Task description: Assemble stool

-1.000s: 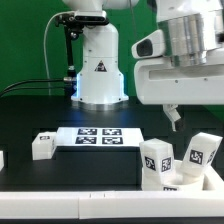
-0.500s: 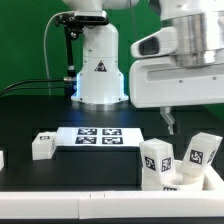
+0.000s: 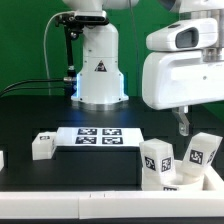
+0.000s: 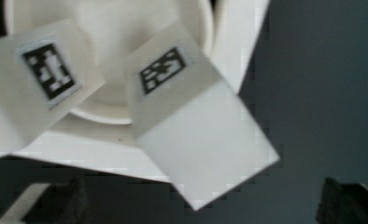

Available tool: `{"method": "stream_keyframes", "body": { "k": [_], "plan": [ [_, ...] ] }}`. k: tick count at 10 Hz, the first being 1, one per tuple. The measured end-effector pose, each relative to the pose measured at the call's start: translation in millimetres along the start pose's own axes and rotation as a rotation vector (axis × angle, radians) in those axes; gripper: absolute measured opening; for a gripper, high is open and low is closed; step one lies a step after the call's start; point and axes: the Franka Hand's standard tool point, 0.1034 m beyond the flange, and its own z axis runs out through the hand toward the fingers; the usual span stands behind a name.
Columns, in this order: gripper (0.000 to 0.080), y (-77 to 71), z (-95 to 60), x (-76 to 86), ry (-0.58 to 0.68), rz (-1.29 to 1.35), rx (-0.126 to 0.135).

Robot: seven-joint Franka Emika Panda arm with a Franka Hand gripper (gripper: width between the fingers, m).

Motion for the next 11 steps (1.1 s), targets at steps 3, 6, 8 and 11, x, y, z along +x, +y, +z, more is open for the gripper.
{"method": "stream_keyframes", "body": {
  "k": [3, 6, 8, 11],
  "plan": [
    [0.0649, -0.9, 6.5, -3.7, -0.013, -0.174, -0.021],
    [0.0649, -7.4, 31.7, -17.6, -0.042, -0.286, -0.026],
    [0.0637, -11.1, 36.5, -18.9, -0.049, -0.251, -0.03],
    [0.0336, -7.5, 36.2, -19.5, -0.048, -0.177, -0.033]
  ]
}}
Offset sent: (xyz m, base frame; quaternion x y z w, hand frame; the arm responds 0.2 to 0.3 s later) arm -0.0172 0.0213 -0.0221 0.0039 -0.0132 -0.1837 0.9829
